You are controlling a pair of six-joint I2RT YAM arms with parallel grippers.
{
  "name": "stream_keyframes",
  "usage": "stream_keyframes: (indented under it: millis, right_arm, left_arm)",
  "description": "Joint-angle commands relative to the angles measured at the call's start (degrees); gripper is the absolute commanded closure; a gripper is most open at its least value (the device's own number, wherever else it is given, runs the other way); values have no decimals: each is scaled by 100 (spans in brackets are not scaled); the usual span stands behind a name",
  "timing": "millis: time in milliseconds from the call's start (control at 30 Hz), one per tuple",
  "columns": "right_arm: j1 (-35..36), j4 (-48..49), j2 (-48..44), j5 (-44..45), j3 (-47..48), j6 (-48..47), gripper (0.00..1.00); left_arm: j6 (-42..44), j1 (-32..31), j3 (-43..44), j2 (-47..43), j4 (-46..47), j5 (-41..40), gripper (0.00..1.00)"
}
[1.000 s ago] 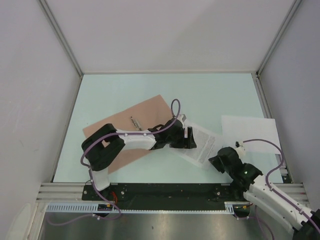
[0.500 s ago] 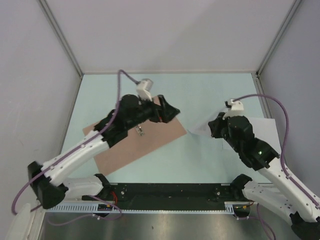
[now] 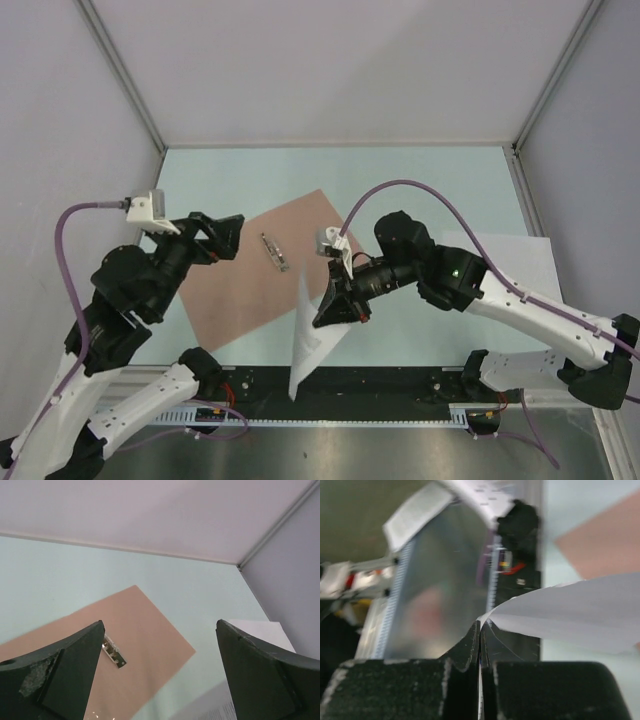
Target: Put the files into the folder
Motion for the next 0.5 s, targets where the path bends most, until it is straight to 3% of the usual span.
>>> stream_keyframes:
  millis: [0, 167, 333, 467]
  right_arm:
    - [49, 538, 211, -2003, 269, 402, 100]
    - [-1470, -383, 800, -2709, -47, -44, 100]
    - [-2104, -1675, 1863, -1287, -65, -933, 100]
    - [-2455, -1915, 2707, -267, -56, -1426, 100]
  left_arm:
    - [375, 42, 206, -130, -506, -726, 0]
    - [341, 42, 181, 54, -400, -568, 0]
    - [226, 34, -118, 195, -85, -252, 1]
    - [235, 42, -198, 634, 74, 440, 0]
